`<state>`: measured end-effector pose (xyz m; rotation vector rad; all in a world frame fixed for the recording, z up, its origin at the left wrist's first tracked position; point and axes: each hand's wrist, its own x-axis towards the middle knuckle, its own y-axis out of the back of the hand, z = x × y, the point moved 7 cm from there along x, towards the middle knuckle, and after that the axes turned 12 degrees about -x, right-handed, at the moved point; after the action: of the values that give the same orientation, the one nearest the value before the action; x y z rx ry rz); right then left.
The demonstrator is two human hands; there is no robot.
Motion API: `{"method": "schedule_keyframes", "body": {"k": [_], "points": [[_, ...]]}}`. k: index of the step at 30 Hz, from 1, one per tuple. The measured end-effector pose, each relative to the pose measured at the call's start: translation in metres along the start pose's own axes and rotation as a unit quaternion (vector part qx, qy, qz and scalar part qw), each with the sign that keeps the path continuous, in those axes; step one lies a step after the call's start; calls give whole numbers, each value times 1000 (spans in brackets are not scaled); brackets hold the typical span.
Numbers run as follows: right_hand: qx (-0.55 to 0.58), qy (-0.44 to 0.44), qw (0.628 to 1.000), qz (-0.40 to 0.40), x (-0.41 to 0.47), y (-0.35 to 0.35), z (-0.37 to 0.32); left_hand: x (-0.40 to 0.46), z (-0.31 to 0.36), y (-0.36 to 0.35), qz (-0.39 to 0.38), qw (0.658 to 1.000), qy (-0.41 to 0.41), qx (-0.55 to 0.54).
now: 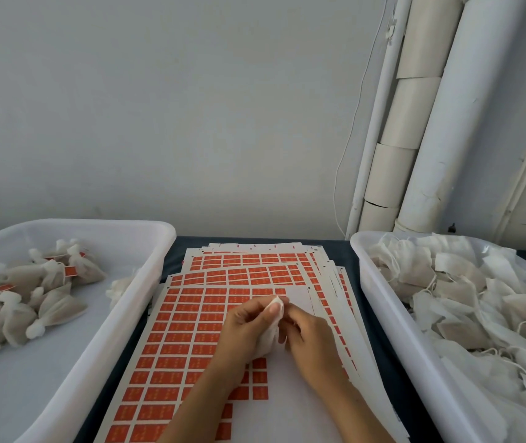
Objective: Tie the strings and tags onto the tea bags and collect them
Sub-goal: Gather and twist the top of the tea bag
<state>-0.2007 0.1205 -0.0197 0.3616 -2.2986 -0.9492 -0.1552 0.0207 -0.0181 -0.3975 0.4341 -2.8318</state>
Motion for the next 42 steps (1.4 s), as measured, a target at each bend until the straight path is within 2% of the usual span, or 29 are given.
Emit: {"method": "schedule_keyframes", "body": {"k": [5,8,11,18,27,35,42], "points": [[6,-27,1000,9,0,4,4,2,-3,8,43,999,-7,20],[14,-35,999,10,0,5,4,3,-3,13,77,991,-41,107],[14,-37,999,14,-1,7,3,4,-8,16,108,977,-41,180],[4,17,998,59,-5,15,-13,1,0,21,139,979,-57,139],[-84,96,988,84,-4,23,-31,3,-4,19,118,987,-42,97],[14,6,993,117,-4,33,-8,0,-2,5,38,995,-52,82],[37,4,991,128,-4,35,-8,-1,2,0,21,985,-79,151]]}}
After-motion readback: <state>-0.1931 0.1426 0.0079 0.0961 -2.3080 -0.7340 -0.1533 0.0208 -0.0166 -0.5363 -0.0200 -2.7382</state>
